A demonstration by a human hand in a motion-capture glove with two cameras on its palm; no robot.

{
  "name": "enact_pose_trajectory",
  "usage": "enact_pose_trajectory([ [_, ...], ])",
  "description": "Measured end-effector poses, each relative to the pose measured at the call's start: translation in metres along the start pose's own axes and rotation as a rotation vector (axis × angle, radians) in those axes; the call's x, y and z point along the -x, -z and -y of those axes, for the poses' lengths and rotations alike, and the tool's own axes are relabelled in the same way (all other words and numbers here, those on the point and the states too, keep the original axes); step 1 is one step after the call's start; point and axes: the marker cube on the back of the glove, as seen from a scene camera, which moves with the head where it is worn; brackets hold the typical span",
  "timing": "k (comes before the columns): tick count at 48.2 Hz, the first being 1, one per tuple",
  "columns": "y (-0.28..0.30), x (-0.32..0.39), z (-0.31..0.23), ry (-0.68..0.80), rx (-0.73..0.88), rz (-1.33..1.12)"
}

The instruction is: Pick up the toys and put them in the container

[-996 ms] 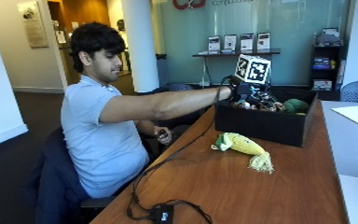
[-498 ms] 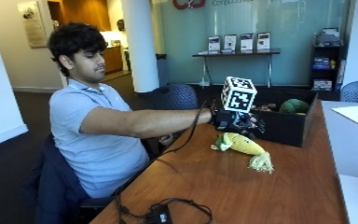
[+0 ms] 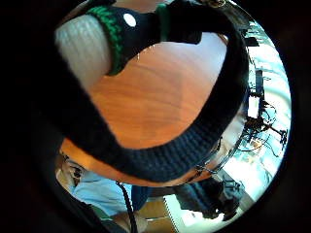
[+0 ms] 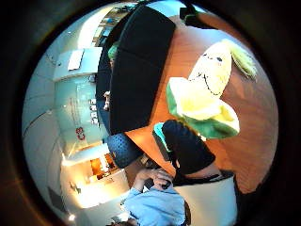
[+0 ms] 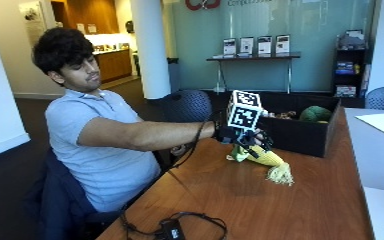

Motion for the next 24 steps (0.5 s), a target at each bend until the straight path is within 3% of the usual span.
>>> enact_pose_trajectory([
  [14, -0.019, 0.013, 0.010, -0.038, 0.050, -0.030],
  [24, -0.068, 0.018, 0.029, -0.089, 0.201, -0.122],
])
